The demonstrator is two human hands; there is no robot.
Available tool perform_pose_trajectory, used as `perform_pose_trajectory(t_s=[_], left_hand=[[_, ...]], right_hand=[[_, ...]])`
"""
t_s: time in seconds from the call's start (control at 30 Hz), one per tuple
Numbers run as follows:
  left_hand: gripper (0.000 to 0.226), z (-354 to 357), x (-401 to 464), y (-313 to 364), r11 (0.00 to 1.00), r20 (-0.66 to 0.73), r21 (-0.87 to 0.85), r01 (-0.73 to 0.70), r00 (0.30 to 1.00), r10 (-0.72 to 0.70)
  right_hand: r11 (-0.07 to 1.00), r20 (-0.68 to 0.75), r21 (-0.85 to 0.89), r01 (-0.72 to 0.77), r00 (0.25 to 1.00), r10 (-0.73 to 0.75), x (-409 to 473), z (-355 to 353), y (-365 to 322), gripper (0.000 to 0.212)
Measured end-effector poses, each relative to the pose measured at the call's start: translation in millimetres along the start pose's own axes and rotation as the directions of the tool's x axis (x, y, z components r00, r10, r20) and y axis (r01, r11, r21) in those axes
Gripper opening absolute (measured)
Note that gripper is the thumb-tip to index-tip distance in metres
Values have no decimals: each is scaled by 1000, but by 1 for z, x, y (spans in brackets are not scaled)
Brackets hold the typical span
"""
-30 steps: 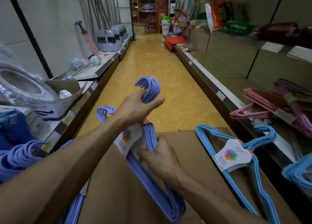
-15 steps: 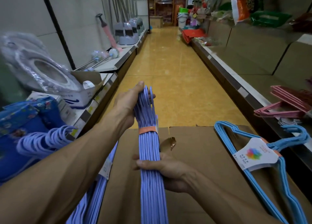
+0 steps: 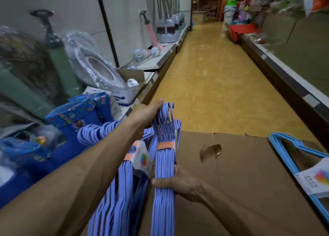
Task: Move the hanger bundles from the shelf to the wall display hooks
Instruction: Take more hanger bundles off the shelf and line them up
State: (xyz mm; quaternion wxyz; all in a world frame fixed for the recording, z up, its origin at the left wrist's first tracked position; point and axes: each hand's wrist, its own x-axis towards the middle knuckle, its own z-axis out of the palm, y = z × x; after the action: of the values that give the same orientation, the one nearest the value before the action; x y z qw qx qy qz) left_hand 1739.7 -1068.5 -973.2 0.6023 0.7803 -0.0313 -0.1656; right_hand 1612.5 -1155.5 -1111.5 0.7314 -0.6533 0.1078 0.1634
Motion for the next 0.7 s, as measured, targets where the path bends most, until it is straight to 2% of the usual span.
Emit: perform_pose_trajectory(t_s=[0.07, 0.1, 0.17, 0.23, 0.3, 0.4, 0.43, 0.5, 0.53, 0.57, 0.7], left_hand=[[68, -15, 1, -7, 989, -22, 146, -26, 999, 29], [66, -23, 1, -11, 954, -33, 294, -53, 997, 65], [67, -37, 1, -16, 761, -19, 642, -97, 990, 142], [60, -49, 0, -22, 565, 20, 812, -147, 974, 224], [49, -56, 2, -28, 483, 69, 854, -193, 962, 263], [47, -61, 1, -38, 442, 127, 858, -261, 942, 309], [47, -62, 2, -41, 419, 138, 865, -277, 933, 333], [48, -64, 4, -46, 378, 164, 874, -305, 918, 360], [48, -65, 5, -48, 358, 183, 878, -319, 913, 364], [48, -65, 6, -49, 338, 199, 882, -328, 909, 365], [40, -62, 7, -52, 274, 203, 907, -320, 901, 383]], right_hand=[[999, -22, -50, -10, 1000, 8, 13, 10, 12, 19], [998, -32, -68, -9, 999, 7, 19, 15, 18, 18], [994, -38, -107, -11, 999, 7, 25, 26, 26, 16], [989, -25, -145, -13, 1000, 10, 30, 36, 34, 16], [983, -27, -180, -28, 999, 23, 32, 44, 37, 24], [980, -55, -171, -102, 994, 94, 40, 50, 45, 46], [975, -80, -193, -111, 992, 97, 41, 54, 44, 58], [963, -112, -251, -95, 991, 69, 52, 58, 56, 105], [960, -109, -264, -90, 992, 63, 63, 56, 68, 122], [957, -95, -274, -100, 992, 77, 73, 53, 81, 125], [947, -79, -318, -48, 997, 24, 64, 55, 63, 85]])
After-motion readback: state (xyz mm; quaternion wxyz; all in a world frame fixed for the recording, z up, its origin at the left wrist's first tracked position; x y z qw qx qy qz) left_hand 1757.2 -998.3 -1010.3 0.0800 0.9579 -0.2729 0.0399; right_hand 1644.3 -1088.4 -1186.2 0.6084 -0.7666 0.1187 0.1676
